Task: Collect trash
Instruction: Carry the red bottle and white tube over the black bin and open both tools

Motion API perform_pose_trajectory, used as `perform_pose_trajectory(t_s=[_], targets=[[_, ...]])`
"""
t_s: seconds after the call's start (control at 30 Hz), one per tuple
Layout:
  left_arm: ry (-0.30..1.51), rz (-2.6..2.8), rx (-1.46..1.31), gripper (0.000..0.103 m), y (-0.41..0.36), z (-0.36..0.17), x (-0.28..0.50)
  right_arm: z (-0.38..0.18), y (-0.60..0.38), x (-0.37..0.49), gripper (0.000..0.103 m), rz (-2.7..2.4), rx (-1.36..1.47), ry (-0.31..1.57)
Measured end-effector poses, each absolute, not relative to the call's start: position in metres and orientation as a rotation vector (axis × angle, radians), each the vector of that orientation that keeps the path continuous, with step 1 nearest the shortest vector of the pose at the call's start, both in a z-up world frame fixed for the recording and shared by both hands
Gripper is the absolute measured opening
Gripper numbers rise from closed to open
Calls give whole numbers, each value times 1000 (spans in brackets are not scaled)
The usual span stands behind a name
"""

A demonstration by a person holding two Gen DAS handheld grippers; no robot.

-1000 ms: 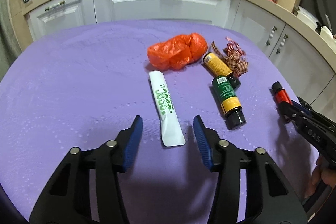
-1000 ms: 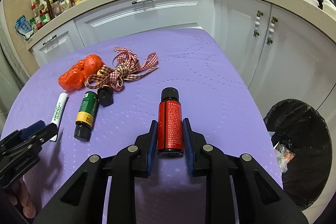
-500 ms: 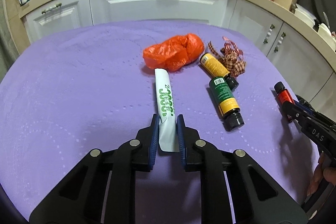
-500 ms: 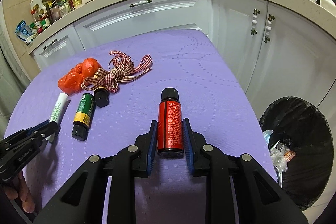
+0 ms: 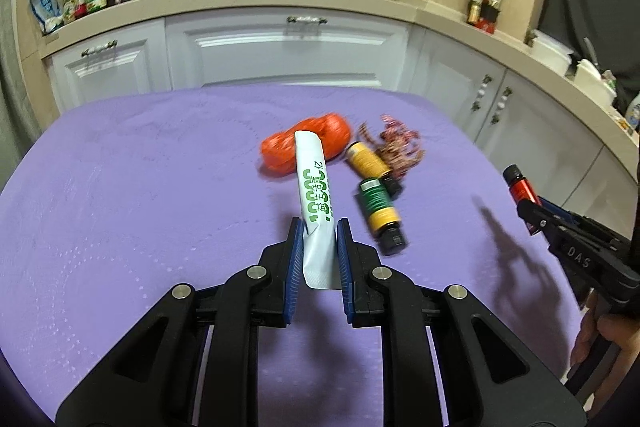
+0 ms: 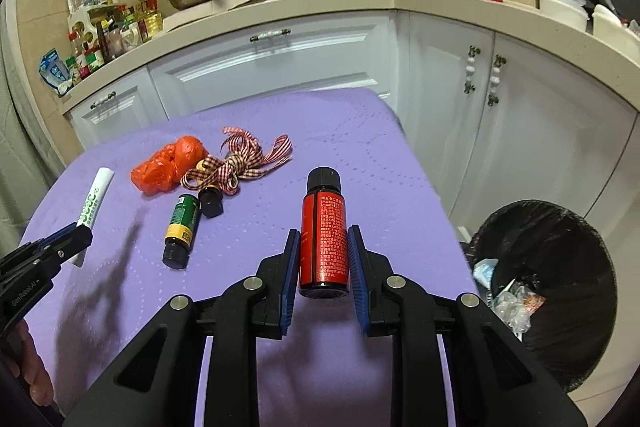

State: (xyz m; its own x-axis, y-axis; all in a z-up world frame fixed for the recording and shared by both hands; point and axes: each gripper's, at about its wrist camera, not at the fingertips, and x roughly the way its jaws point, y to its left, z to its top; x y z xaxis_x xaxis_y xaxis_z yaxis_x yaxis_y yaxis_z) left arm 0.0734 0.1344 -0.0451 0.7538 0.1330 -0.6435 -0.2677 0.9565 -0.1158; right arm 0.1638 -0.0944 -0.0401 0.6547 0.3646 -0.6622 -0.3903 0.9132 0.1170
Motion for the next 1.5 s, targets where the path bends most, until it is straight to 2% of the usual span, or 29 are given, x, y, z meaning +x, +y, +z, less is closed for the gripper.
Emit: perform_pose_trajectory(t_s=[0.63, 1.0, 1.5], targets=[[626, -29, -92, 17, 20, -22, 96, -21, -200, 137, 25, 217, 52, 663], [647, -173, -11, 17, -64, -33, 125, -30, -271, 130, 25, 67, 117, 658], [686, -274, 79, 17, -137, -53, 163, -52, -317, 142, 25, -28, 151, 681]])
